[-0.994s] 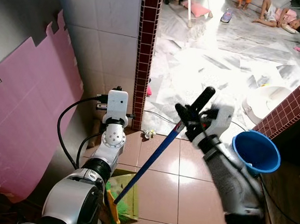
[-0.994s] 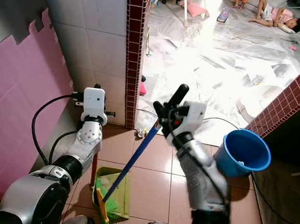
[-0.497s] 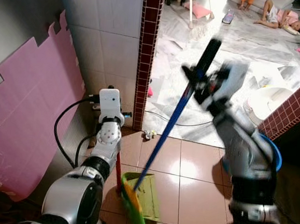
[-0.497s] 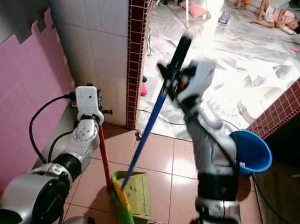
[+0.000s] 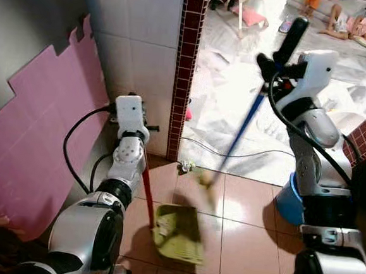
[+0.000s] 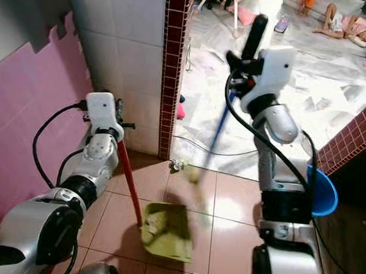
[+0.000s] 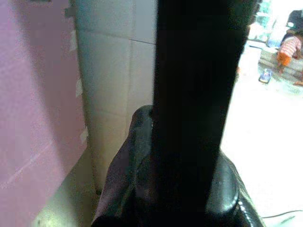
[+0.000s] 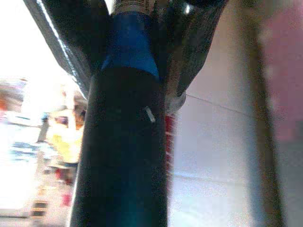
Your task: Sweep floor
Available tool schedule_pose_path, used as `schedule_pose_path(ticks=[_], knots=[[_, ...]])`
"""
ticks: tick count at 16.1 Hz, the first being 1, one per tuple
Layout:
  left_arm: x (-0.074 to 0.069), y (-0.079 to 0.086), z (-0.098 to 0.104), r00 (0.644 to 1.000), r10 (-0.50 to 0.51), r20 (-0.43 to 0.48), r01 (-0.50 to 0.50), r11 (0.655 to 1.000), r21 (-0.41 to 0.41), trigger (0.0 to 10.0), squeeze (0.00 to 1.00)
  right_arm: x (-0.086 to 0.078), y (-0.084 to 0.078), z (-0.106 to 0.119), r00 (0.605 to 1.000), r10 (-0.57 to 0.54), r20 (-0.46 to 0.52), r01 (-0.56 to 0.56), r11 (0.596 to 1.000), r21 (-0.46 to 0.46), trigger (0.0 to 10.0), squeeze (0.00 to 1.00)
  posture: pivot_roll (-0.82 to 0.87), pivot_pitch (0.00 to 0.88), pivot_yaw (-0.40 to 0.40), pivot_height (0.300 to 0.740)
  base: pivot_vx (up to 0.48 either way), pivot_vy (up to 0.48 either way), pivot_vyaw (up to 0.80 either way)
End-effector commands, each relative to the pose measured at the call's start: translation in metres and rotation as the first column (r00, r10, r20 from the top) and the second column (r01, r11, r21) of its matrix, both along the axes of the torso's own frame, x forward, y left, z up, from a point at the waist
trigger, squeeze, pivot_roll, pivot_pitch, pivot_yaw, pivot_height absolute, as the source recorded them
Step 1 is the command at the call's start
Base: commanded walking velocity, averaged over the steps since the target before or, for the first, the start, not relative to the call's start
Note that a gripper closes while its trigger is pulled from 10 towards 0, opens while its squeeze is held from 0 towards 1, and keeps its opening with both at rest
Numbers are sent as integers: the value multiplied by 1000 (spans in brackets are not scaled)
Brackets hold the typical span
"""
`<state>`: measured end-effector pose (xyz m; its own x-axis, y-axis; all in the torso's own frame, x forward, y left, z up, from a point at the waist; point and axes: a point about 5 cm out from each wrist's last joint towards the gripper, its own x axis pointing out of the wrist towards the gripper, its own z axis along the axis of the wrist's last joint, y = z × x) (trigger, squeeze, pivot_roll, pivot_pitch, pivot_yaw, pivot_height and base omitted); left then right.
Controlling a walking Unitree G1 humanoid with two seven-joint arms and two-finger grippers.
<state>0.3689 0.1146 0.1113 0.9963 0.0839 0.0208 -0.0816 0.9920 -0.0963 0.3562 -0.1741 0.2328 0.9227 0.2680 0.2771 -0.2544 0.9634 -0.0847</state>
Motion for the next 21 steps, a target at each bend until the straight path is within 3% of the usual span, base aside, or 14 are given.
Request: schedule_pose_path(ticks=[1, 6, 7, 8, 10, 15, 18, 21], knots=[[7, 0, 21, 995, -22, 95, 26, 999, -37, 10000, 0, 2, -5, -6, 998, -54, -9, 54, 999, -3, 10000, 0, -110, 0, -30, 740, 0, 0, 0], [13, 7, 43, 983, 14, 182, -2, 998, -66, 10000, 0, 2, -6, -69, 962, -211, -174, 215, 977, 4, 10000, 0, -18, 0, -46, 740, 0, 0, 0], [16, 8, 55, 979, -10, 203, 21, 998, -56, 10000, 0, -6, 7, -102, 933, -236, -272, 247, 969, 8, 10000, 0, 18, 0, -54, 740, 0, 0, 0], [15, 10, 60, 970, -42, 238, 53, 998, -37, 10000, 0, -7, 11, -108, 925, -242, -292, 254, 967, 2, 10000, 0, 23, 0, -53, 740, 0, 0, 0], [13, 17, 61, 969, -11, 247, 19, 999, -28, 10000, 0, -6, 25, -112, 932, -199, -302, 202, 979, -20, 10000, 0, 29, 0, -44, 740, 0, 0, 0], [9, 15, 58, 968, -19, 251, 40, 996, -81, 10000, 0, 13, 33, -102, 931, -207, -299, 224, 974, 22, 10000, 0, 34, 0, -36, 740, 0, 0, -800], [9, 9, 79, 953, -47, 300, 86, 989, -117, 10000, 0, 13, 47, -106, 935, -194, -297, 214, 976, 35, 10000, 0, 38, 0, -39, 740, 0, 0, -800], [8, 10, 88, 947, -51, 317, 90, 990, -112, 10000, 0, 12, 41, -111, 932, -211, -295, 228, 973, 23, 10000, 0, 29, 0, -35, 740, 0, 0, -800]])
